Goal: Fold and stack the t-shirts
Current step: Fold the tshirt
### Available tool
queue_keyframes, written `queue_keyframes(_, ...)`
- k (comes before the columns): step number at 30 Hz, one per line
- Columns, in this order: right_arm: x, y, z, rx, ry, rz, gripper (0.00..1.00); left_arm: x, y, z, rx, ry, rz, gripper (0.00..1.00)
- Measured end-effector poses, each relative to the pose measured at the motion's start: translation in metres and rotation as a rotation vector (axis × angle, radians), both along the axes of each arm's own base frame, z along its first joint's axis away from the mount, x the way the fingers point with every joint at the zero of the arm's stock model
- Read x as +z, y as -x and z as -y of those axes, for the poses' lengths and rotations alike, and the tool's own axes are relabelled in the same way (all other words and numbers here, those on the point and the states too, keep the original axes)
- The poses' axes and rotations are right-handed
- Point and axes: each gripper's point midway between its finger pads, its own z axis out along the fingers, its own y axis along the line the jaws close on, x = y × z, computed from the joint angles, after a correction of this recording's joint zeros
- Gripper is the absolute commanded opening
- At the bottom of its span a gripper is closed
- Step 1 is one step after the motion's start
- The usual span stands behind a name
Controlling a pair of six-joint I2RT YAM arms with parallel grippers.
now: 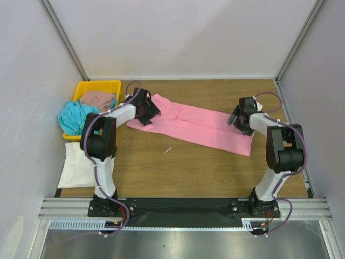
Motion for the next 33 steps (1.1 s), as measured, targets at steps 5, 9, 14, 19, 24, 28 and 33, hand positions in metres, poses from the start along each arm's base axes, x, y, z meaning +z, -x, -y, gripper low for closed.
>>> queue_keyframes(5,-0.003,0.046,-0.020,-0.003,0.012,-0.037,0.86,0.001,-0.041,0.010,-0.061,-0.011,0.014,0.71)
queue_keyframes(9,-0.005,0.079,-0.043,0.018,0.007,-0.040,0.85,0.001,-0.056,0.013,-0.079,-0.025,0.017,0.71)
queue_keyframes(14,-0.005,0.102,-0.065,0.033,0.000,-0.021,0.85,0.002,-0.080,0.022,-0.128,-0.032,0.047,0.72)
queue_keyframes(19,-0.006,0.122,-0.097,0.082,0.001,0.005,0.84,0.006,-0.103,0.037,-0.228,-0.044,0.119,0.76)
queue_keyframes(24,-0.005,0.139,-0.133,0.140,-0.029,0.031,0.83,0.009,-0.130,0.075,-0.357,-0.073,0.216,0.76)
queue_keyframes(28,-0.003,0.153,-0.161,0.184,-0.061,0.043,0.83,0.008,-0.128,0.110,-0.438,-0.071,0.260,0.77)
queue_keyframes(33,-0.002,0.178,-0.193,0.251,-0.081,0.000,0.83,0.011,-0.122,0.139,-0.514,-0.054,0.302,0.79)
